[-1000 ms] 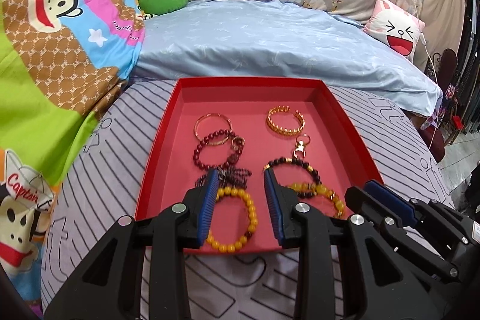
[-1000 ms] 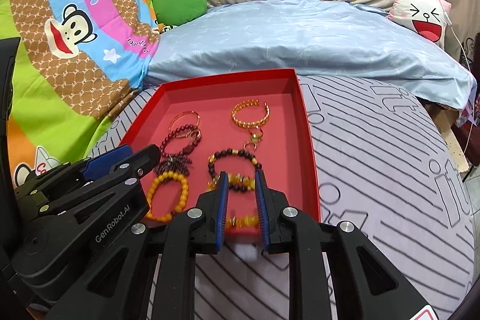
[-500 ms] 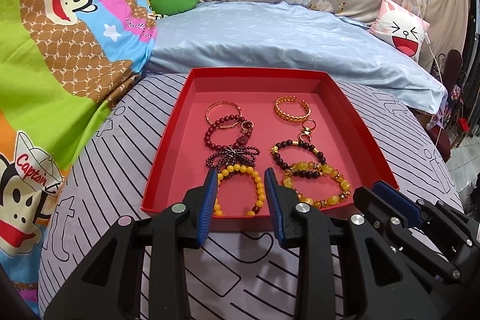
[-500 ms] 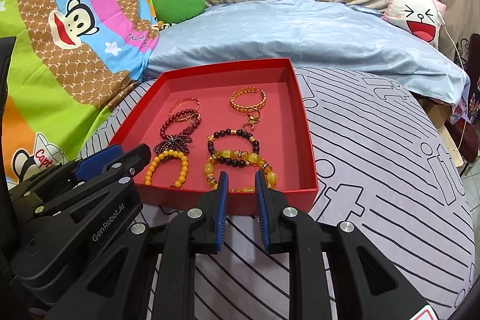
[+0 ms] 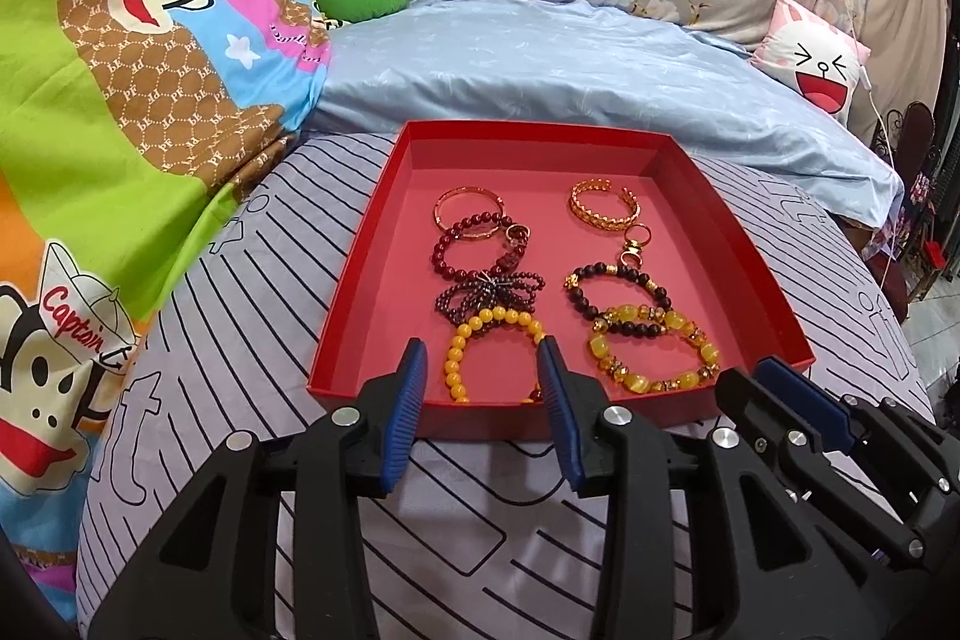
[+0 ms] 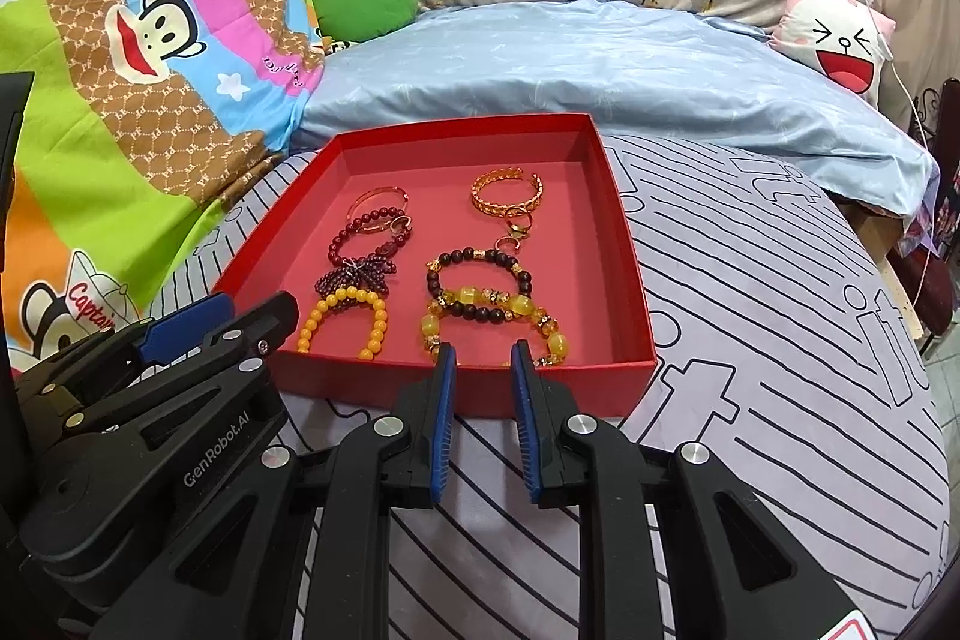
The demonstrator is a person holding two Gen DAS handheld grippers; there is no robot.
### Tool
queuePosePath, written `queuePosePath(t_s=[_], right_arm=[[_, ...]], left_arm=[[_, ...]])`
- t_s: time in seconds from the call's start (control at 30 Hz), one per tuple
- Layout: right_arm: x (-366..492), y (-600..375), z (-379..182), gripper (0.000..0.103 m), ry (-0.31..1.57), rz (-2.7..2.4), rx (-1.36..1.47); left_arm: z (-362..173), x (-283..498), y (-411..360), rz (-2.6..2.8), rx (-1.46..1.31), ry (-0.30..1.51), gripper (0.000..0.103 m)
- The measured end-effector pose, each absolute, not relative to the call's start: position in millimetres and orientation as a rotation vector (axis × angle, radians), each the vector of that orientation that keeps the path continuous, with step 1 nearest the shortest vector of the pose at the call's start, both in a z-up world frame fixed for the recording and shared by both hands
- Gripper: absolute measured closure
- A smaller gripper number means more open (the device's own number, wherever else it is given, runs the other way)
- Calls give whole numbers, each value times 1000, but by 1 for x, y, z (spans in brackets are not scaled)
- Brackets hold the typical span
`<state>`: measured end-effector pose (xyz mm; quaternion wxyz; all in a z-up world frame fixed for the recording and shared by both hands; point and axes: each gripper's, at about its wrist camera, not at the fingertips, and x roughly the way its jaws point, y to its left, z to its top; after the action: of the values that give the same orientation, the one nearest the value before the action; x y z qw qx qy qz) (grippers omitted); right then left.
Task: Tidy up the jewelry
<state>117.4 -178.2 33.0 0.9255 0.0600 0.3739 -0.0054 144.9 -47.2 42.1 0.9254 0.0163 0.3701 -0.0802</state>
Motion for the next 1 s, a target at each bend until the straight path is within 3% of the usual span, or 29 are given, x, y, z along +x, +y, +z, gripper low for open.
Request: queuePosePath(t_s=[0.07,0.3,0.37,0.6,1.0], right_arm=[[116,-178,33,79,770,-16,126],[111,-179,32,75,773,-34,123],[108,-179,33,73,769,-41,119],[100,-190,36,47,750,-76,143],[97,-201,36,25,752,-112,169]], left_arm=[[42,143,-47,-162,34,759,55],[44,136,-51,-133,82,738,52],[45,134,-50,-125,81,734,46],[45,133,-38,-97,46,736,32],[43,133,-28,-53,16,747,11]])
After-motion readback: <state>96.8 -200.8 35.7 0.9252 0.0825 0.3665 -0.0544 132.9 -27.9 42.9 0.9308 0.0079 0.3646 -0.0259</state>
